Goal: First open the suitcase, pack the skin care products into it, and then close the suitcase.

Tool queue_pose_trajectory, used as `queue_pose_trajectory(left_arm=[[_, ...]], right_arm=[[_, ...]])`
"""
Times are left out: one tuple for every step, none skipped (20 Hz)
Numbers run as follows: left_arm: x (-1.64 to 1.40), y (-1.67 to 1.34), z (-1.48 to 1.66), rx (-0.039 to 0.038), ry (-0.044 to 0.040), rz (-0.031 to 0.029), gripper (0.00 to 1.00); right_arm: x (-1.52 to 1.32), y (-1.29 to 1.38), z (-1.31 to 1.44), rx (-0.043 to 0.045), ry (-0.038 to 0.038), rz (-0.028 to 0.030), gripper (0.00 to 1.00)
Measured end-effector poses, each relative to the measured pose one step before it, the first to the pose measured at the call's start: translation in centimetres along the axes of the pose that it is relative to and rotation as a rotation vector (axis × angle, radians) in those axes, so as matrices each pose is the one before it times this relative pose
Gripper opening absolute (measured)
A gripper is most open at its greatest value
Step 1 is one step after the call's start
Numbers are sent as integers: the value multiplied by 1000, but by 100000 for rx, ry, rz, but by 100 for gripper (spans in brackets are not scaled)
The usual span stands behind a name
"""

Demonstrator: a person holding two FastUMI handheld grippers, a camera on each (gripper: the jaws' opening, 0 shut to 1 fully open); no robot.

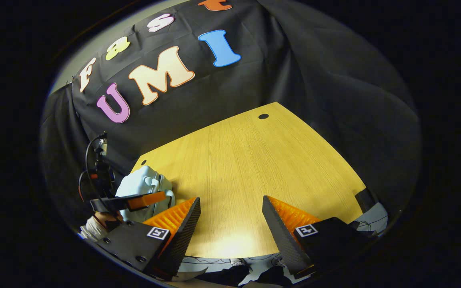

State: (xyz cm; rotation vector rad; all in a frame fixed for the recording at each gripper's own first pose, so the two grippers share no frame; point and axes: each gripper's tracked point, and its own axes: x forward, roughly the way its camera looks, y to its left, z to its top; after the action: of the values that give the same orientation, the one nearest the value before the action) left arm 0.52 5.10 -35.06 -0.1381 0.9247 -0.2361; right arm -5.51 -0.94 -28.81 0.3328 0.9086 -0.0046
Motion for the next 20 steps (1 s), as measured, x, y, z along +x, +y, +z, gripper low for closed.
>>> queue_pose_trajectory(left_arm=[[-849, 56, 1401, 4238, -8279, 5246, 15], [-798, 163, 2143, 6261, -9468, 4996, 32], [-963, 396, 2233, 5719, -8315, 5475, 43], [-1051, 58, 2273, 3547, -6643, 2904, 58], [-629, -438, 2381, 1339, -6670, 785, 65], [-471, -792, 1910, -220, -5262, -718, 77], [-581, -765, 1726, -260, -4377, -1246, 82], [-567, -503, 1563, 201, -2586, 81, 92], [-635, -427, 743, -183, -1929, 1718, 95], [-232, -127, 673, -268, 221, 1373, 95], [-439, -171, 730, -1071, -1308, 580, 95], [-573, 194, 1546, -2128, -3222, 919, 95], [-256, 337, 1351, -1301, -3703, 1114, 95], [-253, 551, 1059, -462, -3316, 1716, 95], [-172, 182, 690, -641, -1700, 760, 95], [-488, 31, 635, -179, -1549, -360, 95], [-181, -286, 166, -112, 336, -602, 95], [131, -207, -114, 296, -422, -468, 95], [209, -71, -201, 454, 707, -337, 95], [94, 100, -112, 230, 612, 120, 95]], right_arm=[[-82, 390, 533, -804, -2016, 953, 99], [-341, 277, 753, -1286, -2834, 293, 99], [-51, 320, 973, -1447, -3305, 383, 99], [-132, 453, 986, -1283, -3574, 550, 99], [18, 633, 1325, -1186, -4133, 1117, 99], [-109, 741, 1372, -1239, -4525, 862, 99], [31, 574, 1542, -1391, -4901, 614, 99], [78, 489, 1481, -1471, -5275, 254, 99], [-21, 548, 1551, -1516, -5202, 512, 99], [-101, 520, 1738, -1571, -5787, 400, 99], [44, 394, 1479, -1889, -5061, 364, 99], [195, 577, 1727, -2728, -6140, -288, 99], [102, 248, 1139, -1974, -3829, -280, 99], [101, 241, 888, -1747, -2614, 13, 99], [-325, 193, 790, -637, -2590, 140, 99], [86, 232, 772, 79, -1955, 424, 98], [16, 247, 393, 160, -970, 283, 96], [-83, 97, 267, 177, -1009, -246, 98], [47, 90, 259, -112, -551, 179, 100], [12, 210, 266, -294, -650, 118, 99]])
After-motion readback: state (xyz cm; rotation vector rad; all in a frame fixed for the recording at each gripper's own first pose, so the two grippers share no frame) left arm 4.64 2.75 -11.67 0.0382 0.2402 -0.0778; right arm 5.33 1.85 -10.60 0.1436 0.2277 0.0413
